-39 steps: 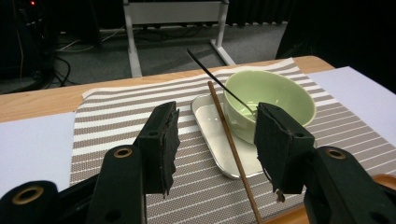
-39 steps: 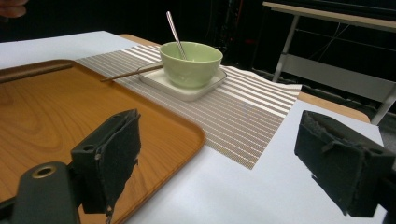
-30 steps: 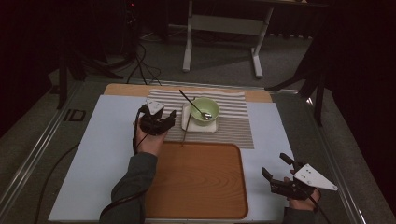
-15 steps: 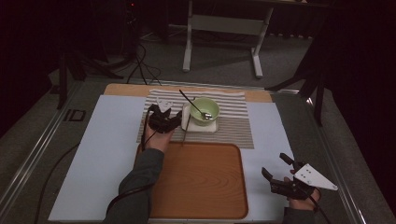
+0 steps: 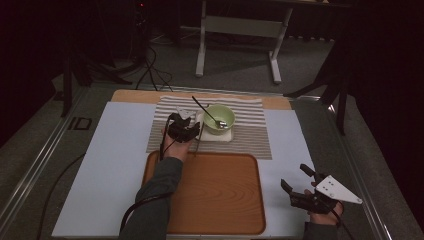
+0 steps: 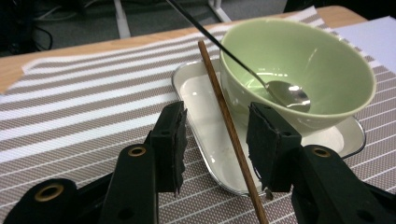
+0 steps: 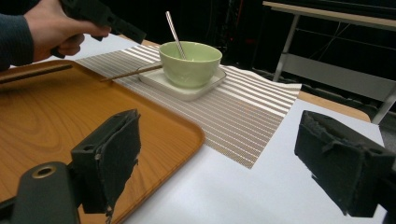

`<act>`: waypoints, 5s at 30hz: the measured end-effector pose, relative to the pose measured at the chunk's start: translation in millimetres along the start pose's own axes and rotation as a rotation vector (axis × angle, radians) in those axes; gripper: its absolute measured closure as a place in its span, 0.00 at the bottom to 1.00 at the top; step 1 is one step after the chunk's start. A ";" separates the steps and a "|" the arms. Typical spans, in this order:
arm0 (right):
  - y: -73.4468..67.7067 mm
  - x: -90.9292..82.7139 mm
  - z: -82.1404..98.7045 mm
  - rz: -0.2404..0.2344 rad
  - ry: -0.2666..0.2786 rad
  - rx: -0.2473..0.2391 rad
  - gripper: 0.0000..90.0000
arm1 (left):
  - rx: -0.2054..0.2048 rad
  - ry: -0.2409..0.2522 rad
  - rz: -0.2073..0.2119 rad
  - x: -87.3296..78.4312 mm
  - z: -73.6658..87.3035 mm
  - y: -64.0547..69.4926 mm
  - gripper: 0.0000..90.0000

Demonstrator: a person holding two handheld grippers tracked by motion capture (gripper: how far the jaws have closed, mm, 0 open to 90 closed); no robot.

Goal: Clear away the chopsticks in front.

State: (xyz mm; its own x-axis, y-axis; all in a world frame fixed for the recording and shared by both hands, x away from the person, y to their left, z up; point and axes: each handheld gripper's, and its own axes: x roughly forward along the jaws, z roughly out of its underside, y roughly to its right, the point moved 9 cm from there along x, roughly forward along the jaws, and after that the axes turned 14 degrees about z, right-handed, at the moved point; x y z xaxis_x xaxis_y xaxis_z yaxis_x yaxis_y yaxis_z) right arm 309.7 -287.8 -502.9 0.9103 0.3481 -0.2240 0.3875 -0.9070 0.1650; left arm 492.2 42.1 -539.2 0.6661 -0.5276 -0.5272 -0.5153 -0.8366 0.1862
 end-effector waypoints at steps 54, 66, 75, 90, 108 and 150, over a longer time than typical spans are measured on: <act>4.7 -1.5 -0.1 0.011 0.008 0.014 0.15 | -0.137 -0.141 -0.008 41.2 20.1 -5.0 0.94; 4.5 -1.4 0.1 0.012 0.006 0.014 0.15 | -0.197 -0.113 -0.044 12.7 18.9 -28.3 0.94; 4.8 -1.7 0.1 0.018 0.006 0.015 0.15 | -0.239 -0.049 -0.083 -19.7 12.6 -45.9 0.94; 3.7 -1.7 -0.6 0.022 0.009 0.010 0.15 | -0.286 0.044 -0.130 -77.1 7.8 -56.6 0.94; 3.9 -2.0 -0.9 0.025 0.011 0.012 0.15 | -0.257 0.109 -0.167 -124.5 9.6 -42.5 0.94; 2.2 -1.7 -0.9 0.023 0.006 0.013 0.15 | -0.346 0.112 -0.137 -171.1 93.1 0.4 0.94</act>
State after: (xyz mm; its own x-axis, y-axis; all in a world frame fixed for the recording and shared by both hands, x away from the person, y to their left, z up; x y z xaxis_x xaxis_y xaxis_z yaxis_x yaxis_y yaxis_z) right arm 309.1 -290.2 -501.2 0.9199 0.3286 -0.2142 0.3646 -0.9177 0.1578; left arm 327.8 145.8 -526.1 0.7806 -0.4042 -0.4768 -0.2178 -0.8909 0.3987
